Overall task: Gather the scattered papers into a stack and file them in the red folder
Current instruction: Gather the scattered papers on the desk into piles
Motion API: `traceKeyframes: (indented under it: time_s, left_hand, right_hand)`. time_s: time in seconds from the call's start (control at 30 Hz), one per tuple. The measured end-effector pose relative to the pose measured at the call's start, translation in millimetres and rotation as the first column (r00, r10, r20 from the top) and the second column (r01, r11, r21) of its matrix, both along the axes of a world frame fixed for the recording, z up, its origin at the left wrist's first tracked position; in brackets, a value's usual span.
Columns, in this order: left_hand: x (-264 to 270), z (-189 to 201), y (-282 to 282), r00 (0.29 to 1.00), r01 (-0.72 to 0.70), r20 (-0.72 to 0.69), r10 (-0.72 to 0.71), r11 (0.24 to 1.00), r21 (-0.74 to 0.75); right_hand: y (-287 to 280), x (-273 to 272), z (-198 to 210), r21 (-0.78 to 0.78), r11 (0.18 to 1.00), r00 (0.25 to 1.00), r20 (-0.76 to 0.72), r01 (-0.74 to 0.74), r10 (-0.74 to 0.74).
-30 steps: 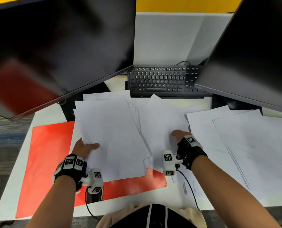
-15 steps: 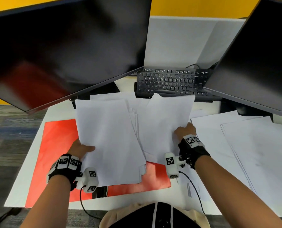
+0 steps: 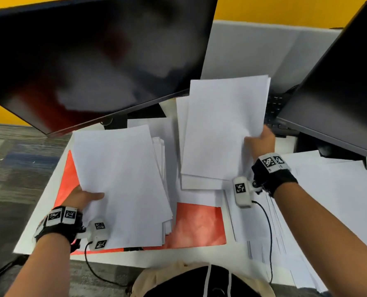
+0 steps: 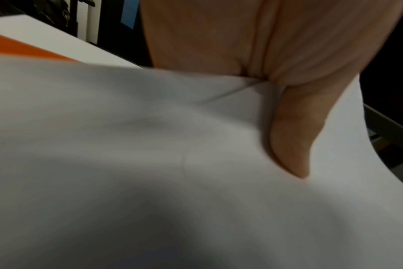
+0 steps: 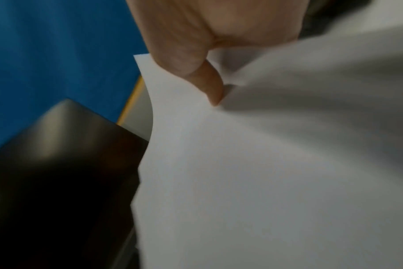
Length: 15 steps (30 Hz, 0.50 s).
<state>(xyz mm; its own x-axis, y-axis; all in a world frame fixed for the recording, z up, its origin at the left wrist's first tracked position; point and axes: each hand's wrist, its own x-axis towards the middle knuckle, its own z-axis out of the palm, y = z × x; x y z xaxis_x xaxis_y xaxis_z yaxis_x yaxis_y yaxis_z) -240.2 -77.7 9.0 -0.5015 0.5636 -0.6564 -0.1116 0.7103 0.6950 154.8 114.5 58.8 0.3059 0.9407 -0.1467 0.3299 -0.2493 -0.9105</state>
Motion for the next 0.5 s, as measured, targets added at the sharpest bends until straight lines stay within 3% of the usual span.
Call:
traceKeyframes:
  time_s: [0.07,0.2,0.3,0.5]
  left_hand:
    - [-9.4,-5.1,-0.6,0.999,-0.042,-0.025,0.042,0.999,-0.006]
    - [-14.3,-12.3,1.0,0.997,-0.052,-0.061,0.051,0.998,-0.021]
    - [-13.1,-18.4,2.2,0.996,-0.056,-0.067,0.053,0.998,-0.036]
    - [-24.9,-33.9,2.0,0.998,-0.056,-0.036,0.054,0.995,-0.08]
  right_hand:
    - [-9.8,-14.4,-19.5,-0.142,0.986,0.995,-0.063,-0.082,0.074]
    - [-18.6,-46.0,-45.8,-0.431,0.878,0.946,0.142,-0.207,0.293]
    - [-20.9,-70.9,-58.2,-0.54,0.774,0.881,0.117,-0.33,0.458]
    - [-13.6,-107.7,-62.3,-0.627,0.694,0.885,0.016,-0.354,0.466]
